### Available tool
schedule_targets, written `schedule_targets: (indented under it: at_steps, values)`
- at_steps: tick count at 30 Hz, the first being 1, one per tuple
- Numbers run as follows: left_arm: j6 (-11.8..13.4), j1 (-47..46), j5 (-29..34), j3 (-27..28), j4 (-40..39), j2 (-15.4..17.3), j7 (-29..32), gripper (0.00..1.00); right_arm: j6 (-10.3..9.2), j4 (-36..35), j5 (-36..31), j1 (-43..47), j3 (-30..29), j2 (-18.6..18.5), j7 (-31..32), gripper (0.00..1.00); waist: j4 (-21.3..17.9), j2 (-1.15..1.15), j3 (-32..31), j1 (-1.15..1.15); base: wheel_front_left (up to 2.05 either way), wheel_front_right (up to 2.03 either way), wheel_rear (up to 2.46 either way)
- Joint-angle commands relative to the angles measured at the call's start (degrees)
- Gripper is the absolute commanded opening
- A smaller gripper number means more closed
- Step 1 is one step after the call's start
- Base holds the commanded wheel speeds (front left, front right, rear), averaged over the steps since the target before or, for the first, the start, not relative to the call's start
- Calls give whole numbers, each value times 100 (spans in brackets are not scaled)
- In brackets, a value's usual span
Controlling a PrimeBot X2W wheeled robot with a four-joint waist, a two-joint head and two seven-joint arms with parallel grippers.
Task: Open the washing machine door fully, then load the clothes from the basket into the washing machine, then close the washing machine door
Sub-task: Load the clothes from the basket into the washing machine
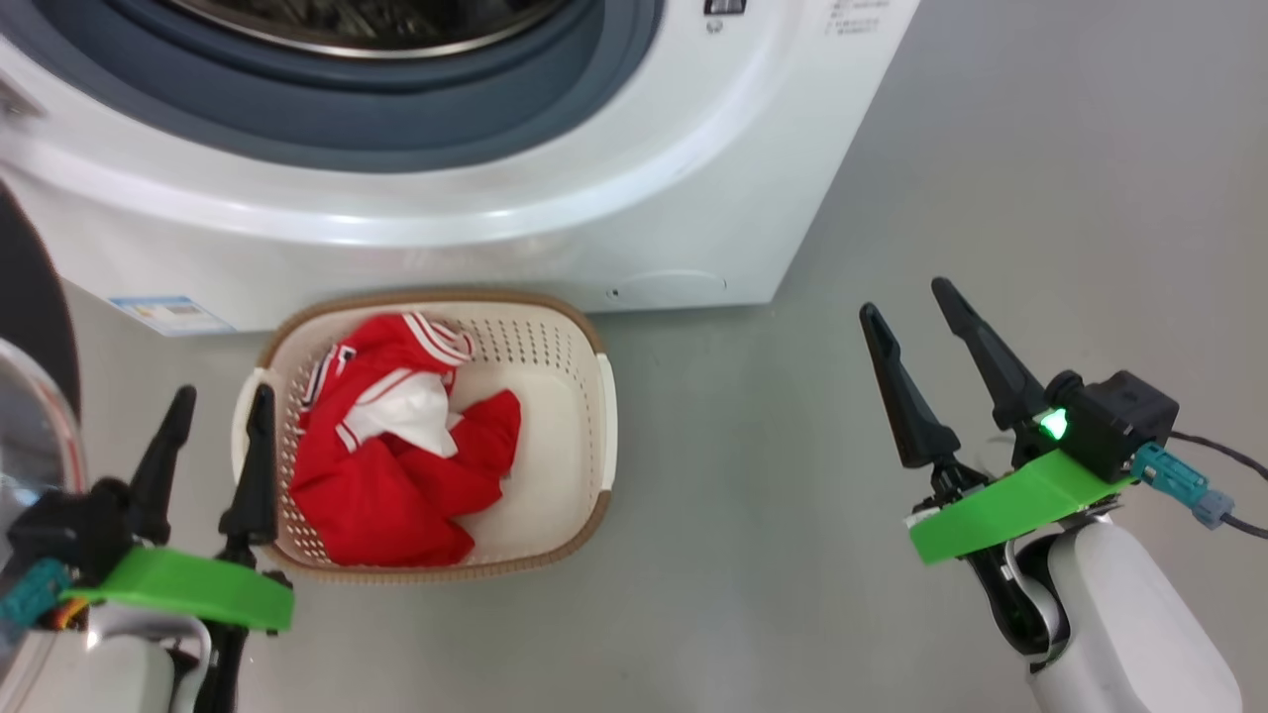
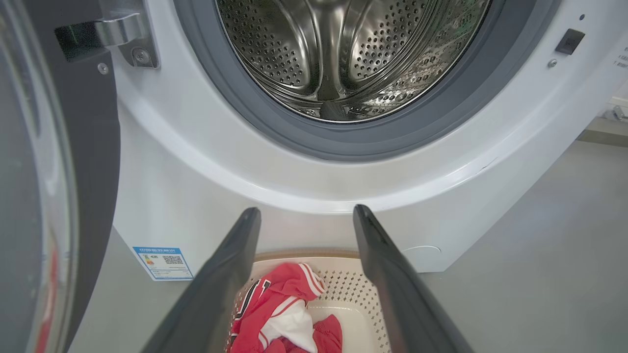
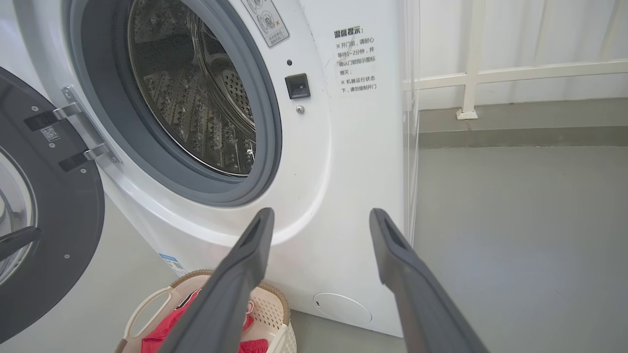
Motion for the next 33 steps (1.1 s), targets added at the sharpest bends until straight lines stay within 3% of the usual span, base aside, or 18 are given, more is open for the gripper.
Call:
schedule_targets:
  at_steps: [1,10,33]
  values:
    - [15,119,89,281,-210,122,-70,100,9,-106,71,167,108,-24,-26,100,96,0,-311,0,0,0,0]
    - [-1,761,450,681,-778,-179,-70,100,9,-64,164,480,96,-113,-26,100,208,0,-807,0,0,0,0]
    - [-21,1313,671,962,-1196,-380,-70,100,9,-98,142,827,-44,-192,-26,100,271,0,-1232,0,0,0,0]
